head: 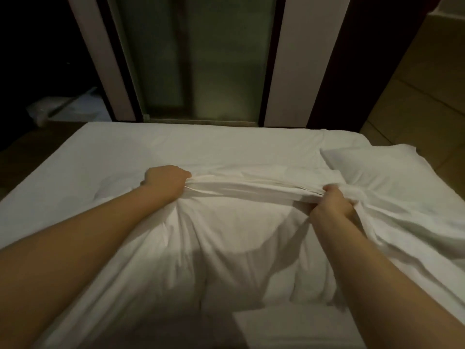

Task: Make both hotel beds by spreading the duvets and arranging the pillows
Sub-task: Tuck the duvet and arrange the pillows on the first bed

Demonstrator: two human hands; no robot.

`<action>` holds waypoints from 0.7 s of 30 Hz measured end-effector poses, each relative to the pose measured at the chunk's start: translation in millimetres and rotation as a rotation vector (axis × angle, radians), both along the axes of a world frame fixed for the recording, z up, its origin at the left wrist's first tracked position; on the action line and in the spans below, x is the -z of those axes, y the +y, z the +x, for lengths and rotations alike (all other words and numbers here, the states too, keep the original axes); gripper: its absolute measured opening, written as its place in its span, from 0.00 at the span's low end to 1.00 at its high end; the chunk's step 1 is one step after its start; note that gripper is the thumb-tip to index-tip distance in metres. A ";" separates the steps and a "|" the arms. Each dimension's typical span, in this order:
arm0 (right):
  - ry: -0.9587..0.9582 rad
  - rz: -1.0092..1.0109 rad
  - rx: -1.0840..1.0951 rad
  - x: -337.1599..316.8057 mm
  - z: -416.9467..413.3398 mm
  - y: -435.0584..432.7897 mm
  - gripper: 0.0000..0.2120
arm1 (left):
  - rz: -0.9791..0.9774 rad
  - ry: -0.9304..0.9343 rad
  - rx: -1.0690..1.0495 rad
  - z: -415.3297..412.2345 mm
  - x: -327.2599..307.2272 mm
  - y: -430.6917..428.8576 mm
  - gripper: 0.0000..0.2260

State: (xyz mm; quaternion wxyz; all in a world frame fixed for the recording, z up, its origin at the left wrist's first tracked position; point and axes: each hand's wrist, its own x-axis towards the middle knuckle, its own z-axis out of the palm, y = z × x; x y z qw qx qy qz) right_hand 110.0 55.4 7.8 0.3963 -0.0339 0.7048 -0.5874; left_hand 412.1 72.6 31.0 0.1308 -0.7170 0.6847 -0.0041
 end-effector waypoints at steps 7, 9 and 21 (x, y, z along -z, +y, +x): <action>0.122 -0.063 -0.203 13.2 14.0 -136.2 0.16 | 0.218 -0.135 -0.191 13.5 25.0 -173.6 0.11; 0.274 -0.040 -0.261 30.1 17.1 -175.5 0.17 | 0.195 -0.215 -0.178 14.4 37.6 -214.1 0.11; 0.635 0.183 -0.916 161.4 18.9 -375.5 0.22 | 0.214 -0.342 -0.291 48.7 172.2 -353.4 0.09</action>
